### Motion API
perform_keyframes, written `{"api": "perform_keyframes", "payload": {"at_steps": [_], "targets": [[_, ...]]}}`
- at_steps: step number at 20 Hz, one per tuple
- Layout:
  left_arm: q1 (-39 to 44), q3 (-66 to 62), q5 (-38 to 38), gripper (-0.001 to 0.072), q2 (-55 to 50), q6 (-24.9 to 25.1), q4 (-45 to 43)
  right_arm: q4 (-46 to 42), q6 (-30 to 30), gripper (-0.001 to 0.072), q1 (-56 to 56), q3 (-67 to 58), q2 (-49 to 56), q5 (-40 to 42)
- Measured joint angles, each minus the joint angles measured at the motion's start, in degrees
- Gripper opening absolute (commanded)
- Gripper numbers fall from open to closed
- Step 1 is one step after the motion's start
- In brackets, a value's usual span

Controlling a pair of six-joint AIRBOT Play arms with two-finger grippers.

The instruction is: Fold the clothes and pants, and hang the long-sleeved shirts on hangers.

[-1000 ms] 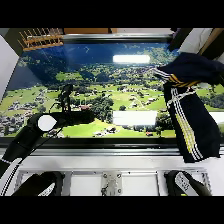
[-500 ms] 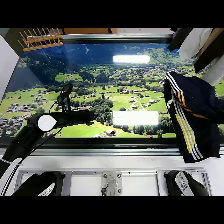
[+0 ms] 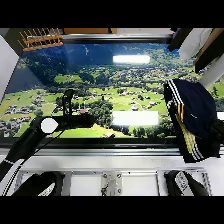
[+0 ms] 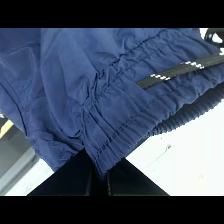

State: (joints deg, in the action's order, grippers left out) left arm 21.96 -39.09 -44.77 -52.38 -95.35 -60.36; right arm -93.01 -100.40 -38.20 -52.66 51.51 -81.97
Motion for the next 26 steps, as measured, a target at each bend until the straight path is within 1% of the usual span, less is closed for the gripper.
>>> {"api": "perform_keyframes", "payload": {"at_steps": [1, 2, 3, 6, 9, 13, 17, 18, 19, 20, 21, 22, 26], "targets": [[0.0, 0.2, 0.0, 0.0006, 0.0, 0.0, 0.0, -0.2, -0.2, 0.0324, 0.0, 0.4, 0.0, -0.2], [0.0, 0.3, 0.2, 0.0006, 0.0, 0.0, 0.1, -0.4, -0.2, 0.0637, 0.0, 0.6, 0.0, -0.6], [0.0, 0.5, 0.2, 0.0006, 0.0, 0.0, 0.1, -0.4, -0.1, 0.0704, 0.0, 0.8, 0.0, -0.7], [0.0, 0.6, 0.3, 0.0006, 0.0, 0.0, 0.1, 0.0, 2.1, 0.0704, 0.4, 0.3, -1.0, -1.2], [0.0, 0.7, 0.4, 0.0005, 0.0, 0.0, 0.1, 1.2, 5.0, 0.0703, 3.7, -1.1, -4.5, 1.4], [0.0, 0.7, 0.8, 0.0006, 0.0, 0.0, 0.1, 9.0, 10.1, 0.0704, 14.1, -1.7, -8.3, 6.4], [0.0, 0.7, 1.3, 0.0006, 0.0, 0.0, 0.1, 15.3, 12.5, 0.0702, 28.4, -1.2, -7.6, 10.9], [0.0, 0.7, 1.3, 0.0006, 0.0, 0.0, 0.1, 16.0, 12.9, 0.07, 31.3, -1.1, -7.0, 11.6], [0.0, 0.7, 1.3, 0.0006, 0.0, 0.0, 0.1, 16.6, 13.1, 0.0635, 33.9, -1.1, -6.2, 12.0], [0.0, 0.7, 1.4, 0.0006, 0.0, 0.0, 0.1, 16.9, 13.3, 0.0357, 36.1, -1.0, -5.4, 12.3], [0.0, 0.7, 1.4, 0.0006, 0.0, 0.0, 0.1, 17.3, 13.4, 0.0063, 38.0, -1.0, -4.6, 12.6], [0.0, 0.7, 1.5, 0.0005, 0.0, 0.0, 0.1, 17.5, 13.5, 0.0018, 39.4, -1.0, -3.9, 12.8], [0.0, 0.7, 1.5, 0.0006, 0.0, 0.0, 0.1, 18.1, 13.5, 0.0018, 42.2, -1.0, -1.7, 13.2]]}}
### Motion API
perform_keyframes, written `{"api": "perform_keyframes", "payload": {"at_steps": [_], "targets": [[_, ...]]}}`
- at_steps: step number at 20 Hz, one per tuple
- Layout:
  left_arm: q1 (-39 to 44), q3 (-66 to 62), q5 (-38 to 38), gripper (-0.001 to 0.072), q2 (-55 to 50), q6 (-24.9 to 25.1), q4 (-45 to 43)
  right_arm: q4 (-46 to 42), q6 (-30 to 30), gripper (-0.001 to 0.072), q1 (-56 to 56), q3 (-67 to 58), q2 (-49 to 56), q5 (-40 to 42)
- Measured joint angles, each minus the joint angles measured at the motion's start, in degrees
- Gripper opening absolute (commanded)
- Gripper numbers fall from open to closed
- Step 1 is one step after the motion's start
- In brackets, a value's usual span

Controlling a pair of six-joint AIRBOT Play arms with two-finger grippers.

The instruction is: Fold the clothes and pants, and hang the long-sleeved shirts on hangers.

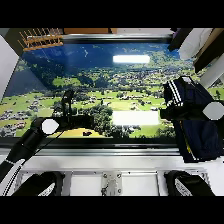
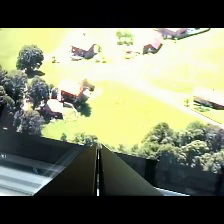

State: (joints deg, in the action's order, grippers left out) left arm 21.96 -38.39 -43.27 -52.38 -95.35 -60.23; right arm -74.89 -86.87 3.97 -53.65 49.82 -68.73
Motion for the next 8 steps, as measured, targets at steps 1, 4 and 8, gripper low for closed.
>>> {"api": "perform_keyframes", "payload": {"at_steps": [1, 4, 8], "targets": [[0.0, 0.0, 0.0, 0.0006, 0.0, 0.0, 0.0, 0.1, 0.0, 0.0018, 0.3, 0.0, 0.3, 0.0], [0.0, 0.0, 0.0, 0.0005, 0.0, 0.0, 0.0, 0.2, 0.1, 0.0018, 0.7, 0.0, 1.0, 0.2], [0.0, 0.0, 0.0, 0.0006, 0.0, 0.0, 0.0, 0.3, 0.1, 0.0018, 0.9, 0.0, 1.3, 0.2]]}}
